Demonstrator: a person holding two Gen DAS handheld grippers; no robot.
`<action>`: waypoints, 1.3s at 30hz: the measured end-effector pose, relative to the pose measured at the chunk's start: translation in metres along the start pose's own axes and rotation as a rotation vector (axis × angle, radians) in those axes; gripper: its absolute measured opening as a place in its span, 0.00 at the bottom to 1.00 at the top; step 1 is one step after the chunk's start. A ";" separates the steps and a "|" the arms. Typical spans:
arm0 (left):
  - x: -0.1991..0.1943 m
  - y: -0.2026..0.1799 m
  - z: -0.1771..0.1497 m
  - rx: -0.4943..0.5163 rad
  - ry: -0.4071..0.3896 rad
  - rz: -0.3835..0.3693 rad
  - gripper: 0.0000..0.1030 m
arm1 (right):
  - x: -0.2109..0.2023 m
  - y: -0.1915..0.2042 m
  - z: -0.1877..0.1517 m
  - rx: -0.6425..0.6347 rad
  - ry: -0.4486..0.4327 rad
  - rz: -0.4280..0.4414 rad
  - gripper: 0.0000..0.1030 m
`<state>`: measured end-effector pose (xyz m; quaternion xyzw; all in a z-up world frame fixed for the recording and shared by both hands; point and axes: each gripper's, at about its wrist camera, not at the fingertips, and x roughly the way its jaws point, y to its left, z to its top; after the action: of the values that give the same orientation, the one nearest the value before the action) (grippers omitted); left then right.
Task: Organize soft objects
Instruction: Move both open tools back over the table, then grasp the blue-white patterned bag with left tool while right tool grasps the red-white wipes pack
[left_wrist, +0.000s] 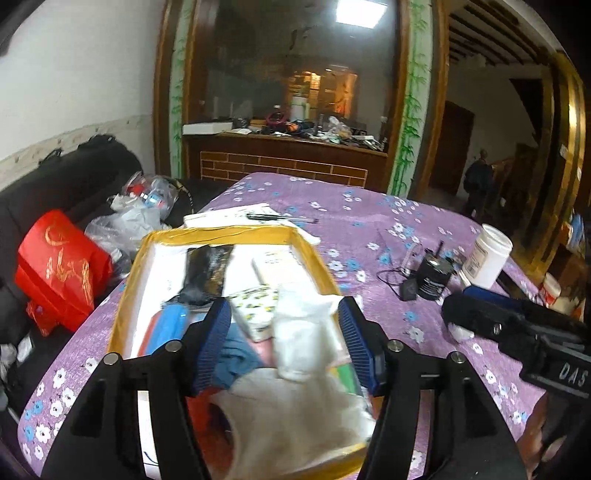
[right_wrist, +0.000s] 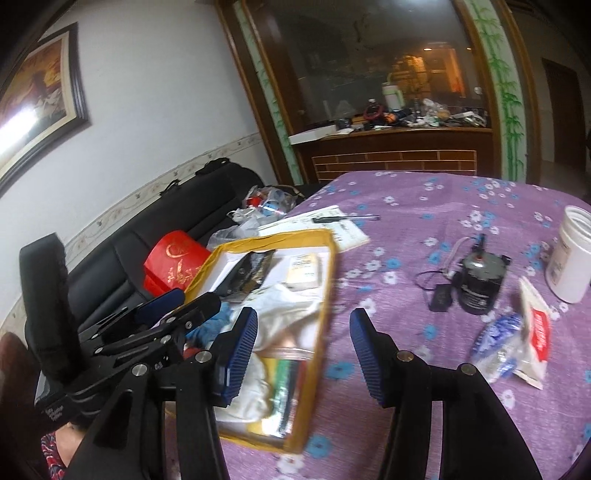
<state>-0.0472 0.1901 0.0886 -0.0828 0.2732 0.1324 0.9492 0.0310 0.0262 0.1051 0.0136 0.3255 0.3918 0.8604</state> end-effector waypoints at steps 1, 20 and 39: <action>-0.001 -0.006 0.000 0.015 -0.003 0.000 0.61 | -0.004 -0.005 0.000 0.008 -0.005 -0.006 0.53; -0.011 -0.126 -0.014 0.321 -0.042 0.011 0.70 | -0.063 -0.130 -0.005 0.212 -0.112 -0.152 0.59; 0.008 -0.167 -0.037 0.436 -0.007 0.013 0.70 | -0.048 -0.216 -0.035 0.536 -0.014 -0.166 0.63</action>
<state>-0.0095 0.0242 0.0671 0.1266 0.2925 0.0766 0.9447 0.1321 -0.1647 0.0442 0.2169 0.4117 0.2198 0.8574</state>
